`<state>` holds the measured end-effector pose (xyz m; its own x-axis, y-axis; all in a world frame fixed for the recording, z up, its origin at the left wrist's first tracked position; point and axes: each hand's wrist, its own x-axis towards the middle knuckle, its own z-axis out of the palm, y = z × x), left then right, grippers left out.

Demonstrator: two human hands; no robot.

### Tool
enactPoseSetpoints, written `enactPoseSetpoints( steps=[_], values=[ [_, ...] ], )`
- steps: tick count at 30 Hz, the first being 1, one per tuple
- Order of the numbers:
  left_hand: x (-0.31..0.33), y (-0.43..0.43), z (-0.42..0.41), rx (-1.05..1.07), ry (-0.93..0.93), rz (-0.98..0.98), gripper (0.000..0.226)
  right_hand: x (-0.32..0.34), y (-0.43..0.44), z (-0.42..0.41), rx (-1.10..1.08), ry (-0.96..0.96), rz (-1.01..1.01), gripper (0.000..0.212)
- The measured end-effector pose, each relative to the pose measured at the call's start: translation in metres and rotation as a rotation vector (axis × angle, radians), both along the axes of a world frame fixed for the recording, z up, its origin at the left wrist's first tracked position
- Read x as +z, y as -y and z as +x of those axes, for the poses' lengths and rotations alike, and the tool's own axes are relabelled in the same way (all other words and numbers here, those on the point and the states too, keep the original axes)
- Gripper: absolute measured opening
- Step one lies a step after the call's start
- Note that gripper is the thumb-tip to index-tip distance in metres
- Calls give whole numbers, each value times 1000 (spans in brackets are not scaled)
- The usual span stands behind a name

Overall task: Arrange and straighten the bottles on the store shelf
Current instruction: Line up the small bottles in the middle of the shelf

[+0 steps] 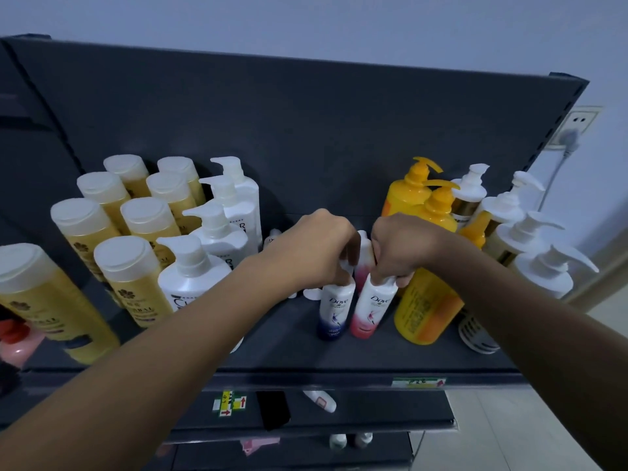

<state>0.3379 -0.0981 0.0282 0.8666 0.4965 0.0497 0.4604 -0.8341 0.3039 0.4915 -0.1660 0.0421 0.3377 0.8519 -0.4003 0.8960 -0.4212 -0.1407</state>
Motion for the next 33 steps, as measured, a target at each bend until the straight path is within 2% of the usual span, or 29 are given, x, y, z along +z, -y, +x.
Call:
enactPoseSetpoints(
  steps=[5, 10, 12, 14, 18, 22, 25, 29, 33],
  values=[
    [6, -13, -7, 27, -68, -122, 36, 3, 1, -1, 17, -45, 17, 21],
    [-1, -45, -15, 226, -218, 165, 26, 1, -1, 2, 74, -45, -6, 26],
    [-18, -41, -9, 312, -276, 160, 19, 3, -2, 4, 86, -55, -21, 32],
    [-46, -35, 1, 357, -331, 138, 25, 8, -3, 5, 79, -85, -16, 39],
    [-93, -31, 8, 416, -307, 48, 36, 19, -9, 7, 80, -13, 78, 44],
    [-107, -31, 14, 452, -305, 59, 45, 17, -12, 9, 103, 188, 197, 41],
    [-114, -27, 19, 471, -270, 17, 49, 7, -13, 10, 125, 198, 197, 40],
    [-115, -26, 22, 497, -248, 32, 41, -1, -15, 13, 147, 223, 196, 38],
    [-90, -22, 24, 516, -285, 131, 32, 1, -16, 14, 144, 257, 203, 34]
  ],
)
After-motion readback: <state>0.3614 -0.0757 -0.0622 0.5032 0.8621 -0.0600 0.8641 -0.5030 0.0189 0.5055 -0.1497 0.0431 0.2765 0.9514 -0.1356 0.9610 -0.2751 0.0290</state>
